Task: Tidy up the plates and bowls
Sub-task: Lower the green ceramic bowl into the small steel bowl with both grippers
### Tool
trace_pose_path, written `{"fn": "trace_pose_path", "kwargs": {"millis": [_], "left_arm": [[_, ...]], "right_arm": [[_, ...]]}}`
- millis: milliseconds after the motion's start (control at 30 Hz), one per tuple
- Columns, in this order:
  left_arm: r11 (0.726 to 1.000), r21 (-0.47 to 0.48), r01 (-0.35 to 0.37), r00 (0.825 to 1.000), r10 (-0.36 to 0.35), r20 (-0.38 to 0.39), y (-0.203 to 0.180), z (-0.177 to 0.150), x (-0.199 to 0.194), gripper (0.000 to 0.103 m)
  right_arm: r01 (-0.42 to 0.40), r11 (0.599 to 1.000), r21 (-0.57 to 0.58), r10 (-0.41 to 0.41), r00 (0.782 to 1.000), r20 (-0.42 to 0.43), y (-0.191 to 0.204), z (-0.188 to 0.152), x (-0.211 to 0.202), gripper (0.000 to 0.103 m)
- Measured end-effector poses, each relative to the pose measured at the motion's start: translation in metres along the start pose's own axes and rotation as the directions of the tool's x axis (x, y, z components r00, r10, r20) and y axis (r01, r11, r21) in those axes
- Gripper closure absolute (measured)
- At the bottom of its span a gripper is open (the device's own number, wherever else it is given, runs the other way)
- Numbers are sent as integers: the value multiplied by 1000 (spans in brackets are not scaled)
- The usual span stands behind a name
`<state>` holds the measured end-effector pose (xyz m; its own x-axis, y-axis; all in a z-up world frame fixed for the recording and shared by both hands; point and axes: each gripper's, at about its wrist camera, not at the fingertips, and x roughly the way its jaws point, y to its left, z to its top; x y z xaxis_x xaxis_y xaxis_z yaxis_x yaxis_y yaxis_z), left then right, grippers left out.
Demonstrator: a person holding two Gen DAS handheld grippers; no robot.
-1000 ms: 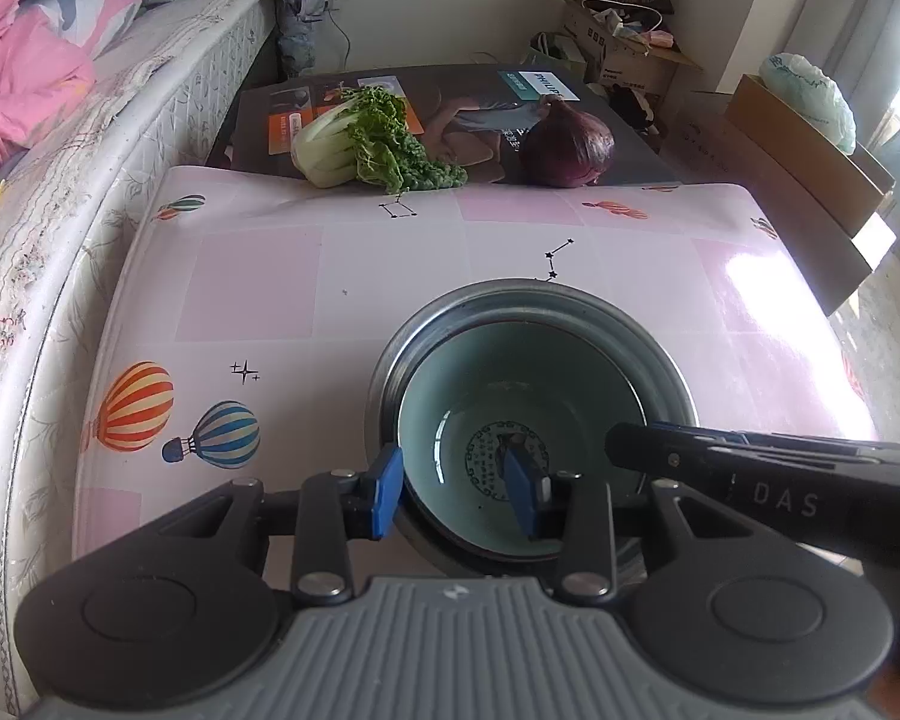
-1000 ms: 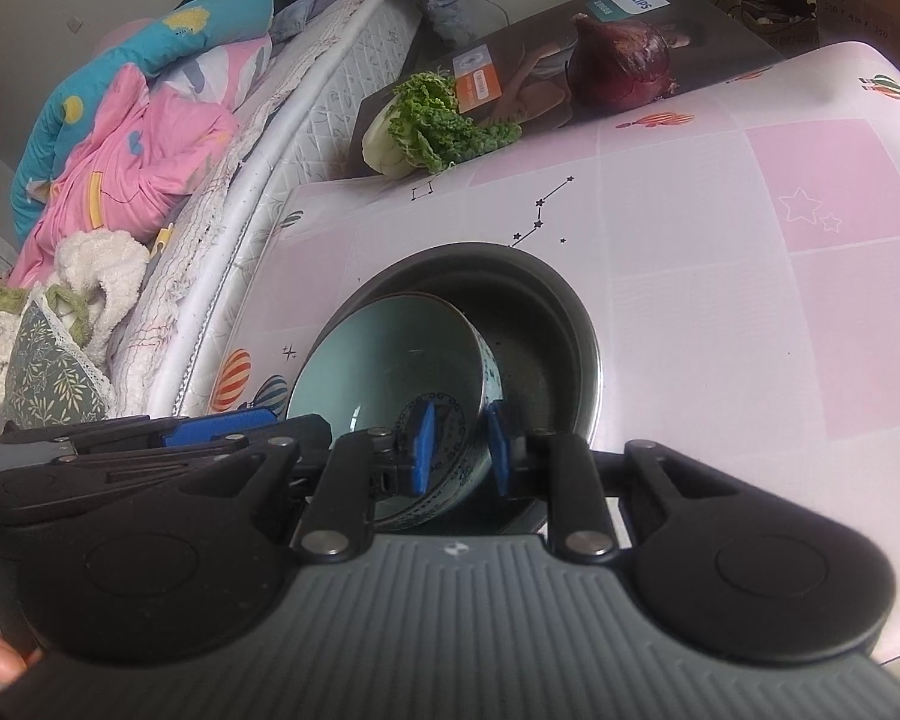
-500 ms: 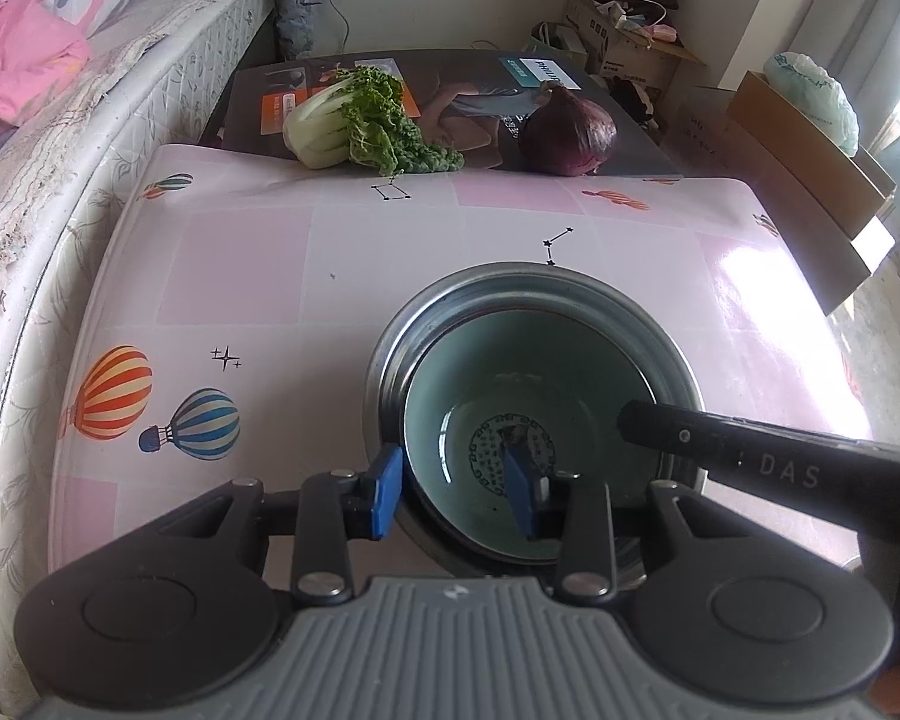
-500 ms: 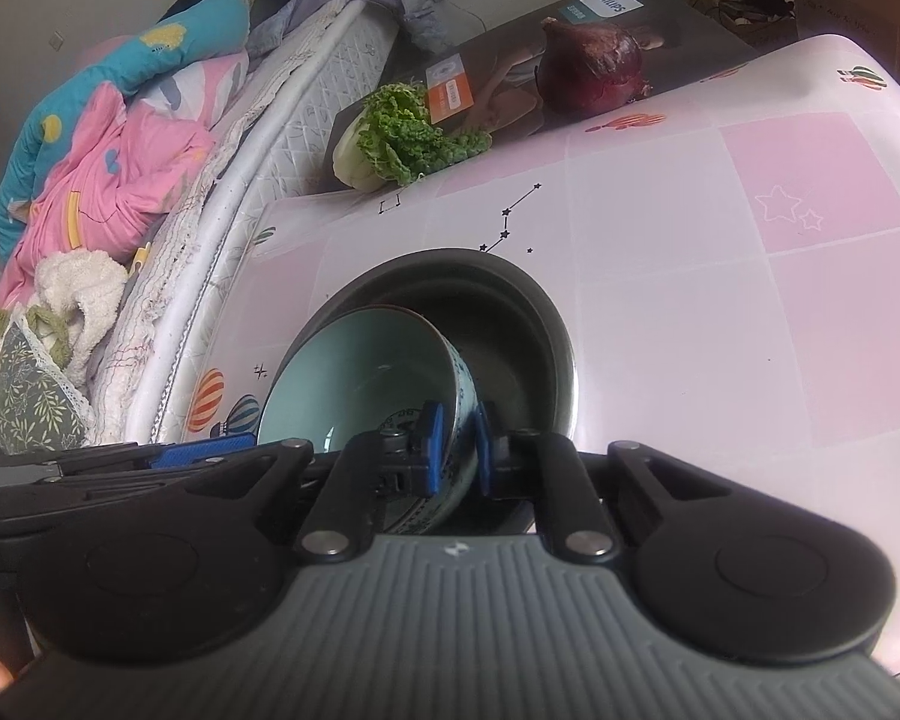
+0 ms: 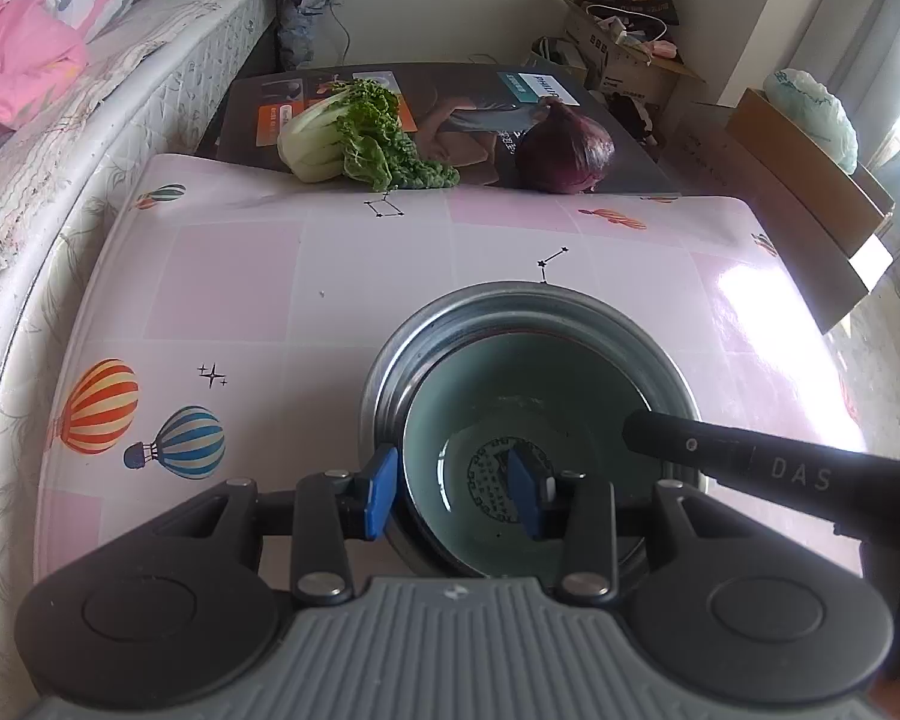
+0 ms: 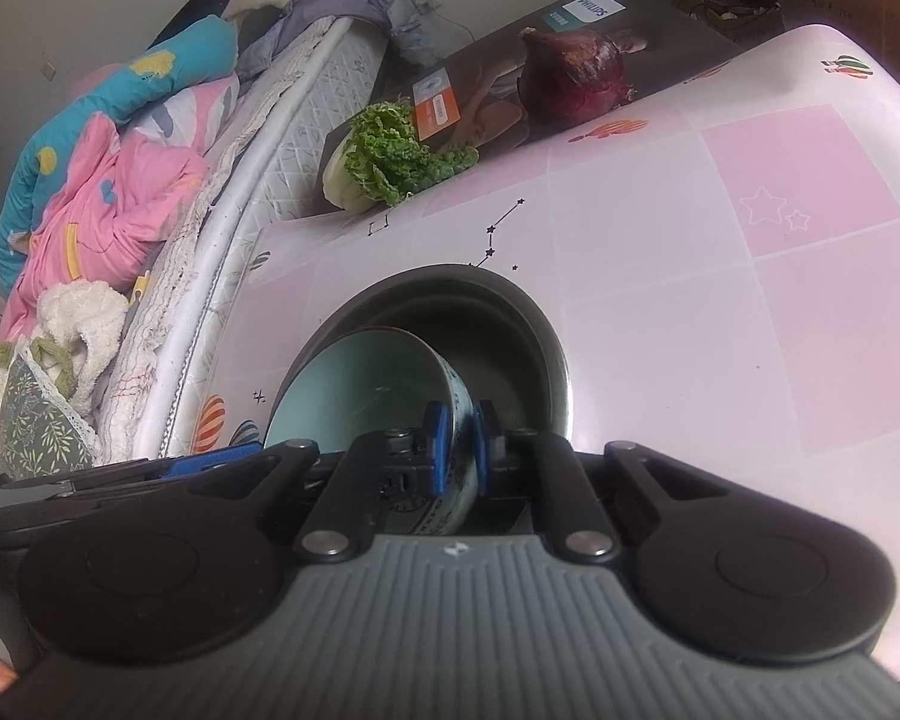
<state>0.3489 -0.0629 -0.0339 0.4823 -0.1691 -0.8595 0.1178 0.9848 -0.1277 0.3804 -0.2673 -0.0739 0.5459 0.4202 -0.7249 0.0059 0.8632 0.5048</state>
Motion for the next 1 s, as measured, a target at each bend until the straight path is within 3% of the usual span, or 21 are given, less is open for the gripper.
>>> {"fn": "trace_pose_path", "kwargs": {"millis": [300, 600, 1000], "left_arm": [[1000, -22, 15, 1000, -15, 20, 2, 3, 2, 62], [995, -65, 79, 996, -76, 35, 9, 4, 2, 61], [995, -74, 73, 997, -70, 41, 8, 7, 6, 59]], "right_arm": [[-5, 1000, 2, 5, 1000, 16, -1, 5, -2, 95], [-7, 1000, 13, 7, 1000, 23, -5, 4, -6, 95], [-21, 999, 36, 20, 999, 31, -10, 8, -4, 95]]}}
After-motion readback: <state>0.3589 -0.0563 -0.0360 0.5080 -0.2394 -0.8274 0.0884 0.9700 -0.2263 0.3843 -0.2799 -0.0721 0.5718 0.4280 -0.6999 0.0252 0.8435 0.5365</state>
